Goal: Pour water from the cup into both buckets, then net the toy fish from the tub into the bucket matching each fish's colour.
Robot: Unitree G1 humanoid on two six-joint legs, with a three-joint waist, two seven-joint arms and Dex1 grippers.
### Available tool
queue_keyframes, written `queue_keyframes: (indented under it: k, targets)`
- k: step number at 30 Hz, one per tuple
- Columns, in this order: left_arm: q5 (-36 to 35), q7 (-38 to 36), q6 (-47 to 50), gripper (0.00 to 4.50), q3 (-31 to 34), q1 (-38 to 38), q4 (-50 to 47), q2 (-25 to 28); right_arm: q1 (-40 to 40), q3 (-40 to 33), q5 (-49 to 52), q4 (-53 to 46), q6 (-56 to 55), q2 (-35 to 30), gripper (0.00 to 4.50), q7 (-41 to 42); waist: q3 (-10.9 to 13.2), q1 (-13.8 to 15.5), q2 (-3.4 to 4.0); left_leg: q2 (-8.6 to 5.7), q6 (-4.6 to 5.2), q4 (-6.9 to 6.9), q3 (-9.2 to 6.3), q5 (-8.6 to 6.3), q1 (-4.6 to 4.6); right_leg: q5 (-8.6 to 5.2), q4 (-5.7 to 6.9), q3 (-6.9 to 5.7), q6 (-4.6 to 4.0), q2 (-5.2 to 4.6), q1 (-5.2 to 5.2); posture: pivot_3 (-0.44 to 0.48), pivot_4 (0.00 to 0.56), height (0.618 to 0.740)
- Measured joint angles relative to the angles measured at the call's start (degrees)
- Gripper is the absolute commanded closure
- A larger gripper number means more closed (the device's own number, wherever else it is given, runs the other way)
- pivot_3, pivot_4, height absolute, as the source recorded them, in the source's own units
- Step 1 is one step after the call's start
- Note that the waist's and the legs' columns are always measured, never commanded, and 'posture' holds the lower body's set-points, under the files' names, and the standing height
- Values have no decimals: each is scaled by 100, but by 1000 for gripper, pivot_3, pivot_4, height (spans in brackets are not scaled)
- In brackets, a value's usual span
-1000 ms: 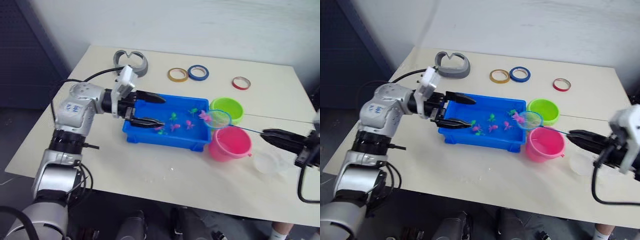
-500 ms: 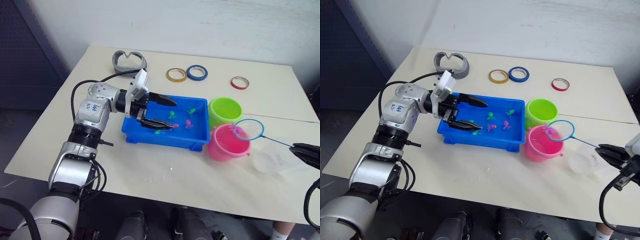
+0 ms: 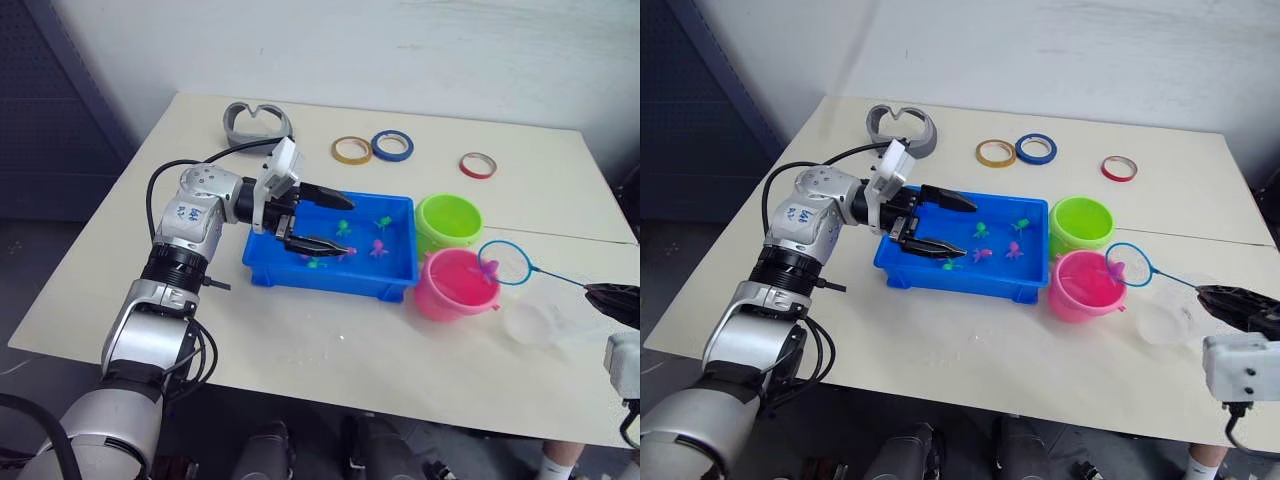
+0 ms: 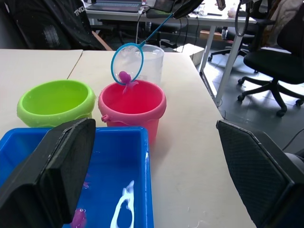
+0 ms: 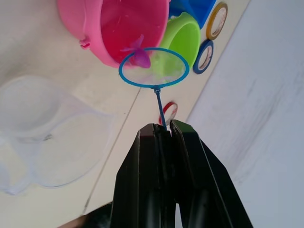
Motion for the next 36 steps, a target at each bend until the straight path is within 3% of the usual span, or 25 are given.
queue_keyframes:
  k: [6, 16, 20, 24, 26, 29, 30, 34, 36]
  targets:
    - [24, 38, -25, 52, 13, -3, 80, 3, -237, 3, -229, 420, -1125, -234, 4500, -266, 0, -24, 0, 0, -1, -1, 6, 1, 8, 0, 2, 5, 0, 0, 4, 0, 150, 740]
    - [35, 60, 6, 52, 121, -2, 58, 38, -421, 299, -390, 725, -1613, -340, 4500, -479, 0, -119, 0, 1, -1, -7, 31, 1, 42, 0, 10, 31, 0, 4, 23, 0, 150, 740]
    - [110, 67, -4, 52, 121, 0, 38, 111, -731, 374, 190, 841, -784, -382, 4500, -497, 0, -133, -1, 5, -1, -8, 49, 1, 56, 0, 18, 47, 0, 7, 24, 0, 150, 740]
    - [141, 171, 45, 52, 190, 83, -40, 382, -1130, 895, 2090, 244, 1862, -445, 4500, -454, 0, -159, 0, 14, -7, -7, 49, 1, 62, 0, 27, 52, 0, 13, 24, 0, 150, 740]
    - [141, 238, 113, 52, 243, 185, -116, 495, -1515, 1220, 2667, 35, 2873, -663, 4500, -550, 0, -185, 0, 14, -7, -6, 49, 0, 64, 0, 31, 52, -1, 10, 24, 0, 150, 740]
    - [140, 352, 338, 52, 335, 603, -474, 782, -2596, 2272, 3201, -8, 4030, -1154, 4500, -806, 0, -273, 1, 14, -8, -6, 48, 1, 67, -1, 35, 54, -2, 5, 21, 0, 150, 740]
    - [135, 430, 479, 52, 379, 820, -715, 942, -3320, 2974, 3229, 54, 4323, -1192, 4500, -839, -1, -292, -6, 17, -12, -6, 44, 0, 67, -2, 32, 50, -4, 9, 21, 0, 150, 740]
    - [122, 780, 892, 52, 525, 1297, -1507, 1210, -5398, 5240, 2339, 719, 4117, -724, 4500, -594, 2, -266, -11, 13, -14, -7, 40, -1, 55, -4, 31, 51, -7, 8, 9, 0, 150, 740]
    - [118, 889, 975, 52, 568, 1362, -1728, 1253, -5784, 5805, 1872, 1163, 3777, -513, 4500, -475, 2, -249, -11, 12, -11, -7, 42, -3, 50, -4, 27, 49, -7, 5, 6, 0, 150, 740]
